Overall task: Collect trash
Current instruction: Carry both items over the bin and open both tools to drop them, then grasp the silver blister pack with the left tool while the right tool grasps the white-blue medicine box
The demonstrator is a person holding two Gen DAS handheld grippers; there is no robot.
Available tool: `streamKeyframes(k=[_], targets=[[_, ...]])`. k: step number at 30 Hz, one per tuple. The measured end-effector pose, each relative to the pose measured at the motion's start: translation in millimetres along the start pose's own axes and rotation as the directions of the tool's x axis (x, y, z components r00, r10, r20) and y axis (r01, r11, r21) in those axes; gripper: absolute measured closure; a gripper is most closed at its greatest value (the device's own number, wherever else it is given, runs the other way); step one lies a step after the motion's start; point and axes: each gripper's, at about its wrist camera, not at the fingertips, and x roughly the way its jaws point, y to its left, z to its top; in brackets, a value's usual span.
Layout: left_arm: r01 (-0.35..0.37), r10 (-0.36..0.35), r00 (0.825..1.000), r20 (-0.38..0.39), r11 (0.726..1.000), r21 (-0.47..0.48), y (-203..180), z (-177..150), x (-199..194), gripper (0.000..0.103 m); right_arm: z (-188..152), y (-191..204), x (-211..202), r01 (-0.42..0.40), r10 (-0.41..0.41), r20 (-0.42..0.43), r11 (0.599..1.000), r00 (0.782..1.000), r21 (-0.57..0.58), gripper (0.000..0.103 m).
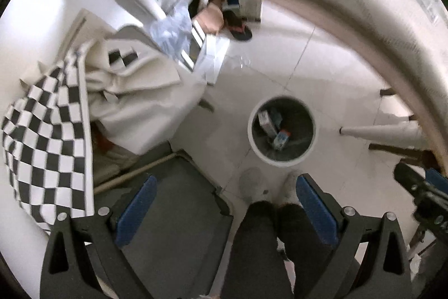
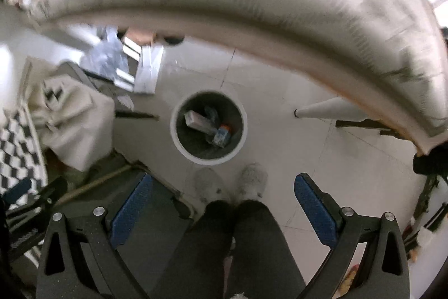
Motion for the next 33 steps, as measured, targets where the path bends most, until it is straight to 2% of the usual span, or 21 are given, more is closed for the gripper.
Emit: streamKeyframes(k=[4, 9, 14, 18, 21, 23, 27, 30, 33], targets=[[0.013, -0.013, 0.999, 0.052, 1.0, 0.0, -19.0, 33.2, -37.6, 0.001, 34.1, -28.0, -51.1, -0.001, -0.004, 0.061, 0.997, 0.998, 0.077, 0.001], [0.021, -0.028, 0.994, 0.109, 0.998, 0.063, -78.2, 93.1, -74.0, 0.001, 88.3, -90.3, -92.8, 0.018, -0.042, 0.117, 0.98, 0.992, 0.197, 0.001], [0.053, -0.065, 0.992, 0.108, 0.992, 0.111, -148.5, 148.0, -92.4, 0.001, 146.6, -167.4, -106.1, 0.041, -0.082, 0.13, 0.955, 0.988, 0.293, 0.001], [0.077, -0.084, 0.995, 0.056, 0.992, 0.104, -210.5, 195.9, -86.3, 0.001, 204.8, -225.9, -96.9, 0.044, -0.088, 0.117, 0.94, 0.989, 0.339, 0.001], [0.12, -0.119, 0.993, -0.022, 0.991, 0.057, -252.6, 233.6, -73.7, 0.001, 252.5, -263.9, -84.2, 0.046, -0.087, 0.101, 0.935, 0.991, 0.351, 0.001], [0.156, -0.154, 0.985, -0.077, 0.988, 0.018, -275.4, 255.4, -60.6, 0.002, 283.3, -281.4, -75.3, 0.055, -0.093, 0.095, 0.937, 0.991, 0.345, 0.001], [0.226, -0.242, 0.955, -0.17, 0.968, -0.108, -301.9, 290.1, -32.0, 0.002, 343.3, -315.2, -58.6, 0.072, -0.103, 0.076, 0.942, 0.992, 0.329, 0.001], [0.258, -0.299, 0.936, -0.188, 0.942, -0.215, -307.6, 304.9, -19.6, 0.002, 384.0, -329.0, -47.5, 0.092, -0.12, 0.075, 0.948, 0.99, 0.305, 0.001], [0.241, -0.294, 0.939, -0.18, 0.933, -0.267, -312.3, 315.1, -14.8, 0.011, 421.1, -334.7, -38.1, 0.103, -0.13, 0.082, 0.957, 0.988, 0.273, 0.001]])
